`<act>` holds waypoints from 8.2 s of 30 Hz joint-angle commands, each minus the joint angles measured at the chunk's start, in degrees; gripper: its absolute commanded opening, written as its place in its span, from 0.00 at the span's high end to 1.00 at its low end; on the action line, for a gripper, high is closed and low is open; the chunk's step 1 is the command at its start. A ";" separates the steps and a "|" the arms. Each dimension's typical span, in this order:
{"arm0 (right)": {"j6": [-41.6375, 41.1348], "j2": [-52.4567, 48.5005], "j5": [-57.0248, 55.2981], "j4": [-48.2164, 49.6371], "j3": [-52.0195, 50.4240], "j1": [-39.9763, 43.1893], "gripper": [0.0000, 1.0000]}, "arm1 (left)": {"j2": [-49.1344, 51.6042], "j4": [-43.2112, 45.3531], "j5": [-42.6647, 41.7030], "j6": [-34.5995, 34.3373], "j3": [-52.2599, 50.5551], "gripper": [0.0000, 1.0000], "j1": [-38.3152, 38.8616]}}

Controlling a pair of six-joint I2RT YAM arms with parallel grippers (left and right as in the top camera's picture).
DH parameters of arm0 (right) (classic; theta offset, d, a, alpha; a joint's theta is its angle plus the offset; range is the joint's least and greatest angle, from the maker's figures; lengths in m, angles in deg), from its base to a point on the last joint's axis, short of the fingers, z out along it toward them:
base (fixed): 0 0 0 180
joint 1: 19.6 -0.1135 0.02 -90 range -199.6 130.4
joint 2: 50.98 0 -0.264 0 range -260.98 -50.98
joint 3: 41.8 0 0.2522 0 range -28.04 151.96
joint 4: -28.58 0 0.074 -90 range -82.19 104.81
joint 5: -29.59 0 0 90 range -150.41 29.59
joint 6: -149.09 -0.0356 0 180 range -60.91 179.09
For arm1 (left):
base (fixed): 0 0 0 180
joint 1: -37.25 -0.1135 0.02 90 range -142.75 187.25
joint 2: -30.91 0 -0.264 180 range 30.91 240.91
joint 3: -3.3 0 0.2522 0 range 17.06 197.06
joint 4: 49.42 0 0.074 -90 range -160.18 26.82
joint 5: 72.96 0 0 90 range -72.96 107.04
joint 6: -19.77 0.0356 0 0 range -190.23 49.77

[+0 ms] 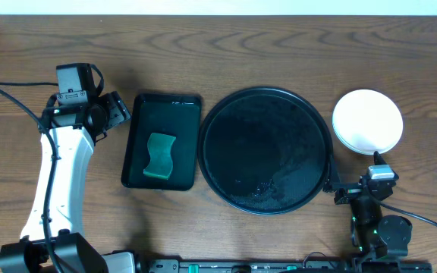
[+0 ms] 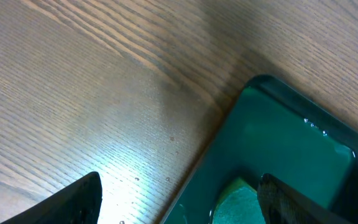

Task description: Clean dirty plates on tray and stack at the side

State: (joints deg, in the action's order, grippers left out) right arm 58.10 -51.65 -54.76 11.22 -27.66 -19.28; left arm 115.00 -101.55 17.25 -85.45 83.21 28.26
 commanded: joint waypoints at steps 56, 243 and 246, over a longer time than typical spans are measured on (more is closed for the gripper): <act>0.63 0.35 0.44 -0.11 -0.09 0.35 0.01 | -17.44 -0.02 0.50 -0.52 0.79 0.20 -0.26; 0.63 0.35 0.44 -0.11 -0.09 0.35 0.01 | -83.97 34.53 -4.07 -2.23 -65.92 0.19 5.60; 0.63 0.35 0.44 -0.13 -0.09 0.35 0.01 | -83.97 34.53 -4.11 -1.03 -65.92 0.20 5.60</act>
State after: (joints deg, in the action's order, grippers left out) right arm 58.10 -51.65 -54.76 11.22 -27.66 -19.28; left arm 31.40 -64.26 13.55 -88.97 17.67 33.61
